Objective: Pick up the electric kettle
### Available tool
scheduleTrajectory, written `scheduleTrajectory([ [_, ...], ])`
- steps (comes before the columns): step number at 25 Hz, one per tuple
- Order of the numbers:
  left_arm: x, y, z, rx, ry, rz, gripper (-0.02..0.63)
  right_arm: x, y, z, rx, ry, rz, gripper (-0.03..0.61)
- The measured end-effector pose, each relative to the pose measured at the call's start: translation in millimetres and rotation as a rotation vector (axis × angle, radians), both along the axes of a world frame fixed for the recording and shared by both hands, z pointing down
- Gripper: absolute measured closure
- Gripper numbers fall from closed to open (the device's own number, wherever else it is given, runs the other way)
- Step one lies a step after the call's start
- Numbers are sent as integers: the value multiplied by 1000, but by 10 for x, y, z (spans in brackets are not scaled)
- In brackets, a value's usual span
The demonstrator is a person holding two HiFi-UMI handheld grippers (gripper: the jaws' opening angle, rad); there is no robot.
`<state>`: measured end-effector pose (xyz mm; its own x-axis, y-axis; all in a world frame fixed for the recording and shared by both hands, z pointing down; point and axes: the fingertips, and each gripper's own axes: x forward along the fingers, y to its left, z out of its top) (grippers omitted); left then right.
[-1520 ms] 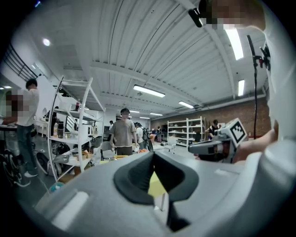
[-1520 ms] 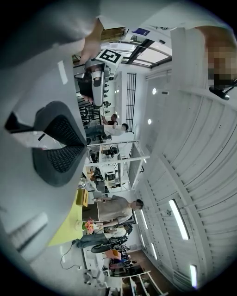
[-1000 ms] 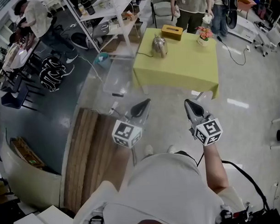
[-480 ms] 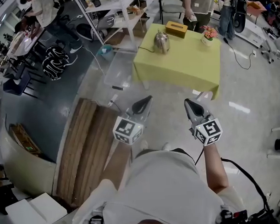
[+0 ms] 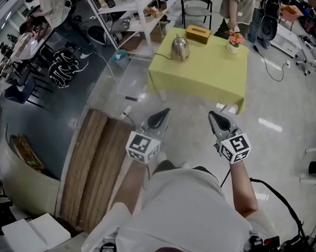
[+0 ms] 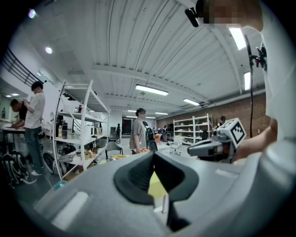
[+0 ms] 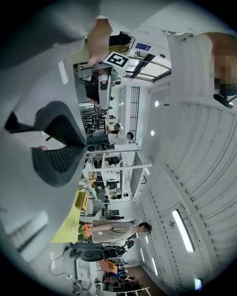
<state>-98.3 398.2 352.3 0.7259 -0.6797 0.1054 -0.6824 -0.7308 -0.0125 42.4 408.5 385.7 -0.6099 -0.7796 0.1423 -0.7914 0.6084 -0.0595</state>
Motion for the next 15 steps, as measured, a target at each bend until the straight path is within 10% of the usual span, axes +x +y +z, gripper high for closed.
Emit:
scheduleTrajectory([
  [15,-85,-571,47,-16,5,26,610,-90,-539,19,-17,-24,26,574],
])
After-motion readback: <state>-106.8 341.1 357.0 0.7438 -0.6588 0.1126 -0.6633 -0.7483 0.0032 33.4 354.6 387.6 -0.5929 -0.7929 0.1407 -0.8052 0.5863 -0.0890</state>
